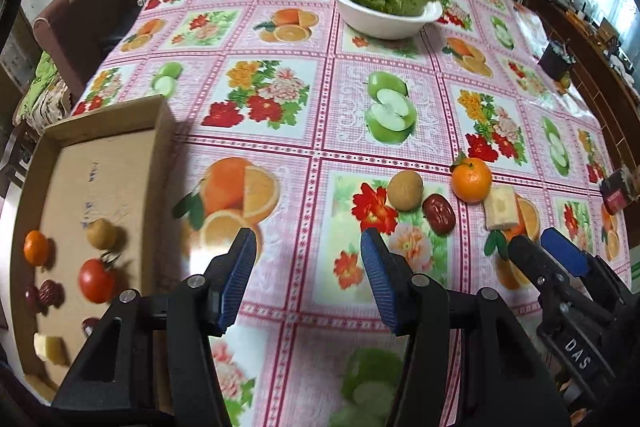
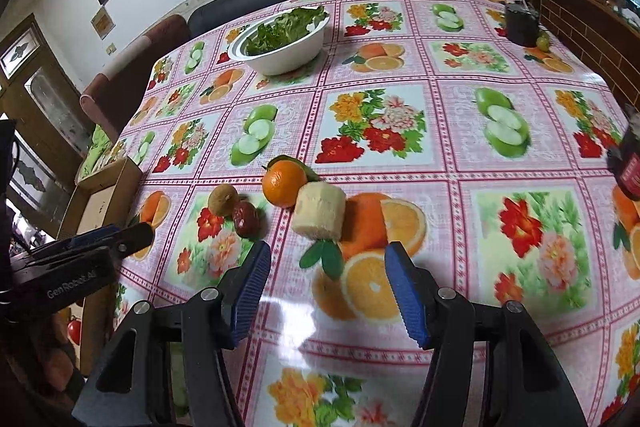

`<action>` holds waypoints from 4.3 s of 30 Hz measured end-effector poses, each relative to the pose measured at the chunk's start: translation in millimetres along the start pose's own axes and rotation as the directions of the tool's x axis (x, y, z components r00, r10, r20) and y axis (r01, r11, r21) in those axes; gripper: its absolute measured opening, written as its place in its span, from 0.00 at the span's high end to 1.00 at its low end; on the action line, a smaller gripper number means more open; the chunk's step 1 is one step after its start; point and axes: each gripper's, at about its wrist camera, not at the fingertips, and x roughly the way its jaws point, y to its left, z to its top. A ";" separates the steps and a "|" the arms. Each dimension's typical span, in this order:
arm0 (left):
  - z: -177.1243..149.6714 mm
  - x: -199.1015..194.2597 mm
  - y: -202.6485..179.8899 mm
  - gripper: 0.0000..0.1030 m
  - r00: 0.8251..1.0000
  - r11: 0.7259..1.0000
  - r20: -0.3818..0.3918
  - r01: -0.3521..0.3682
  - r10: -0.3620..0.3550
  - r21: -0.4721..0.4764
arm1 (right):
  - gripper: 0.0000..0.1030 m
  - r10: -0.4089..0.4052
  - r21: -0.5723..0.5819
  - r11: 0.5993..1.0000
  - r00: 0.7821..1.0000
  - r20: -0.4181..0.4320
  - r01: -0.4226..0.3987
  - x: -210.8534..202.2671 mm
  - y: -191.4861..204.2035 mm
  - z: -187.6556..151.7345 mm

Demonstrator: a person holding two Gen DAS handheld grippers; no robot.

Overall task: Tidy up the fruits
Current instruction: 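Grasp the pale yellow banana chunk with the right tool, then grasp the tan round kiwi with the left tool while the right tool holds the banana chunk, then carry the kiwi and banana chunk over the cardboard tray with both tools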

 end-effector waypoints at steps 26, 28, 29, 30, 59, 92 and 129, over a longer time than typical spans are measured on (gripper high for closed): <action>40.0 49.5 -42.4 0.49 0.990 0.991 -0.070 0.127 -0.124 0.046 | 0.56 0.018 -0.005 1.000 0.999 -0.039 -0.018 41.6 0.0 20.8; 42.1 52.5 -46.9 0.49 0.985 0.987 -0.085 0.154 -0.149 0.053 | 0.57 0.016 -0.007 1.000 0.999 -0.038 -0.016 41.6 0.4 20.8; 42.9 52.2 -49.1 0.49 0.984 0.985 -0.087 0.160 -0.155 0.062 | 0.57 0.014 -0.012 1.000 0.999 -0.038 -0.014 41.9 0.8 20.6; 43.6 51.4 -50.2 0.49 0.982 0.983 -0.089 0.172 -0.166 0.066 | 0.57 0.013 -0.015 1.000 0.999 -0.038 -0.014 42.0 1.1 20.6; 83.3 63.6 -88.5 0.49 0.944 0.948 -0.108 0.316 -0.313 0.020 | 0.65 0.050 0.066 0.997 0.999 -0.003 -0.049 -3.6 -28.9 -0.1; 63.3 0.3 -65.6 0.78 0.994 0.996 0.079 0.070 -0.075 0.062 | 0.65 0.075 0.075 0.994 0.996 0.049 -0.078 -37.5 -22.5 -4.0; -35.2 -93.7 112.5 0.77 0.964 0.976 0.216 -0.114 0.153 -0.185 | 0.65 0.212 -0.179 0.965 0.972 0.100 -0.192 -71.2 126.7 9.0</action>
